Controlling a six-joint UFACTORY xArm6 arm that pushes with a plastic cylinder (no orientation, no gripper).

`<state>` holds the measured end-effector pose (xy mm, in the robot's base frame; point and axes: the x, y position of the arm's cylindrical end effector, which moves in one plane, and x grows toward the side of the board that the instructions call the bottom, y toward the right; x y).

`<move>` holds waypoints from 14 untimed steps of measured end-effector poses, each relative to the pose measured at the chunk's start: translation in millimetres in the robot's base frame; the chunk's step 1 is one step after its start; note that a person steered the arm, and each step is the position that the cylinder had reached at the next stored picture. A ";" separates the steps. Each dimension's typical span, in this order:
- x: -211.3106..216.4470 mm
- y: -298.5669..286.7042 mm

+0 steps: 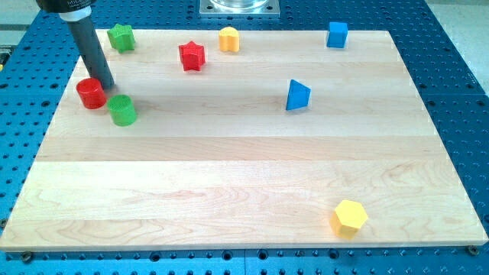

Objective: Put the red star to the right center of the board

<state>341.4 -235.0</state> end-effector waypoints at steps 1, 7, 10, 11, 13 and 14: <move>0.0 1.0; 17.3 33.2; -61.9 178.0; -76.0 153.2; -101.2 203.9; -45.9 280.5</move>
<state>295.5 45.4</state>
